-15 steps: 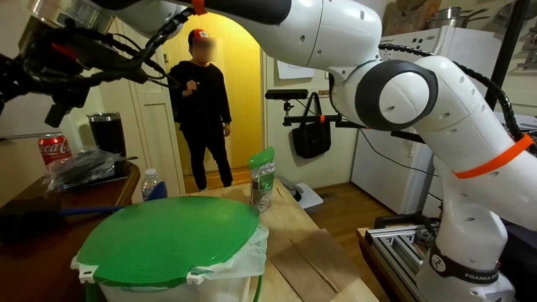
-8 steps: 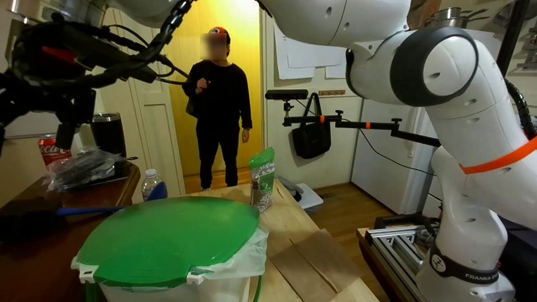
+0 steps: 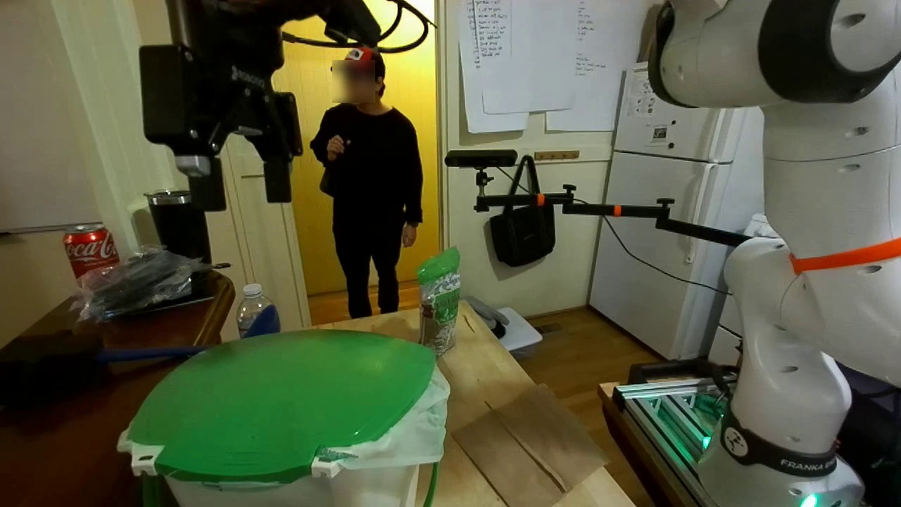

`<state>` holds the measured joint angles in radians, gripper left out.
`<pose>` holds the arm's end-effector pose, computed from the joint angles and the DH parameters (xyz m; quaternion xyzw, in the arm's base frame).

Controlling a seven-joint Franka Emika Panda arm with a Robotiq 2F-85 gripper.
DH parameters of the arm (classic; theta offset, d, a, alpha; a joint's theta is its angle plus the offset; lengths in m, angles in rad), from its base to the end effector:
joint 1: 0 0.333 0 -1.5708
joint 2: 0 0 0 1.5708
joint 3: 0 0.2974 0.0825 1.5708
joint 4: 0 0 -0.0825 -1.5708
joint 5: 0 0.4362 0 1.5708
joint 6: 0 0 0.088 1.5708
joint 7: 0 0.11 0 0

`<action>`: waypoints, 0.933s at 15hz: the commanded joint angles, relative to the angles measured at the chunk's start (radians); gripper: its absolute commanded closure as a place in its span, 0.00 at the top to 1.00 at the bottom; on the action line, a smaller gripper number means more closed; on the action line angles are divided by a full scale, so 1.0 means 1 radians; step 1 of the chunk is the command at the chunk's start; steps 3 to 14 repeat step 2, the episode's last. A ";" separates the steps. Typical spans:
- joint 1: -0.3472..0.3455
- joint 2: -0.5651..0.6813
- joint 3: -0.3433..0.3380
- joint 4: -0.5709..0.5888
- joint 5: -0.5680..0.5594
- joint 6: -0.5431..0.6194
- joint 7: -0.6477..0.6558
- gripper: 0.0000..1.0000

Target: Put the blue spoon on the brown counter

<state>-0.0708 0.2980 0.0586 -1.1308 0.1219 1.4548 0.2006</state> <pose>0.6769 -0.0006 0.6302 -0.9926 0.0995 -0.0068 0.0699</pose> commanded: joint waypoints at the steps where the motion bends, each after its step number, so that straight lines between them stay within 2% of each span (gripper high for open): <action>1: 0.001 0.003 0.000 0.001 0.000 0.002 0.000 1.00; 14: 0.002 0.011 0.000 0.001 0.000 0.006 0.000 1.00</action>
